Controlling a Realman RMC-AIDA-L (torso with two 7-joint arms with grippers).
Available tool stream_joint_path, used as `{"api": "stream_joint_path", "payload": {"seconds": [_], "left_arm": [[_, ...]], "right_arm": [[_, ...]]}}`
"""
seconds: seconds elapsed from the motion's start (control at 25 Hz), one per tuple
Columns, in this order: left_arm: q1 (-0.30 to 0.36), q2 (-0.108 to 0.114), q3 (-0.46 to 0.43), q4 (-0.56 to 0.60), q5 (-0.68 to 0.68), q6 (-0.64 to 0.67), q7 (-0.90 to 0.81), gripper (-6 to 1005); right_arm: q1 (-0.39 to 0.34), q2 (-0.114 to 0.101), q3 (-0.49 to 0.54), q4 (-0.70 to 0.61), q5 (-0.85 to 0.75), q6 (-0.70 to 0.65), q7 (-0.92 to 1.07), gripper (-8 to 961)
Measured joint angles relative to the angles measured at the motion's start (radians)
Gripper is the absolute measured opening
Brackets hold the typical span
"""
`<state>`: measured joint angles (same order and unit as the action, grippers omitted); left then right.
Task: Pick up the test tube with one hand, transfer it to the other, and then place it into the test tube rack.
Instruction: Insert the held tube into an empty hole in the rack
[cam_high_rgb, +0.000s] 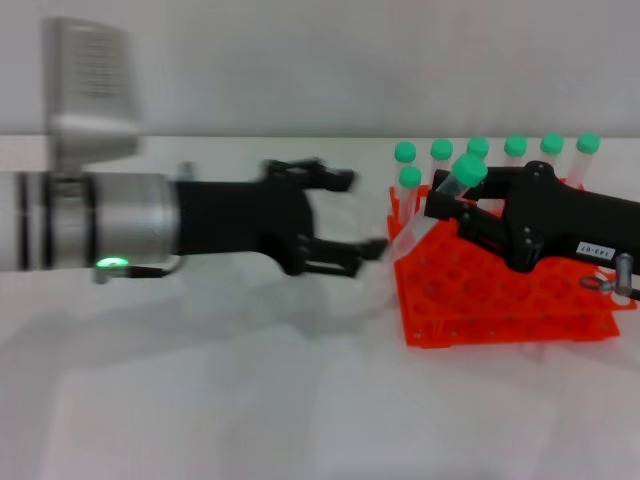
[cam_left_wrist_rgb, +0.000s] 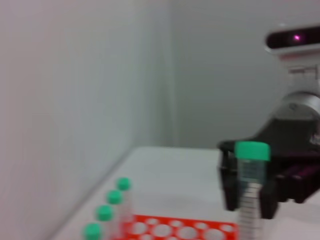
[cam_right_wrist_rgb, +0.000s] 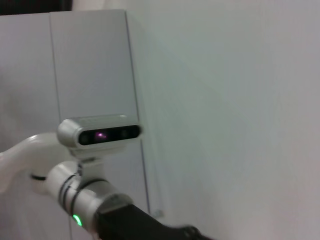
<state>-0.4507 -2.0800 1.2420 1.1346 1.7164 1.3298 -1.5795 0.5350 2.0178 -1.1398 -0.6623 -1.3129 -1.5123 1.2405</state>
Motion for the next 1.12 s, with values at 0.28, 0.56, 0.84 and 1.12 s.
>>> {"api": "stream_joint_path", "payload": {"seconds": [0.28, 0.56, 0.84, 1.12], "left_arm": [[0.205, 0.0, -0.187, -0.047, -0.221, -0.018, 0.176, 850], [0.342, 0.0, -0.204, -0.282, -0.567, -0.018, 0.523, 893], [0.394, -0.002, -0.206, -0.495, -0.775, 0.087, 0.742, 893], [0.398, -0.002, -0.218, -0.603, -0.837, 0.152, 0.809, 893]], "right_arm": [[0.003, -0.002, 0.004, 0.003, 0.007, 0.097, -0.028, 208], [0.0, -0.008, 0.005, -0.003, 0.005, 0.202, -0.03, 208], [0.018, -0.003, -0.047, -0.004, 0.003, 0.336, -0.052, 209], [0.053, -0.001, -0.087, 0.003, 0.003, 0.434, -0.052, 209]]}}
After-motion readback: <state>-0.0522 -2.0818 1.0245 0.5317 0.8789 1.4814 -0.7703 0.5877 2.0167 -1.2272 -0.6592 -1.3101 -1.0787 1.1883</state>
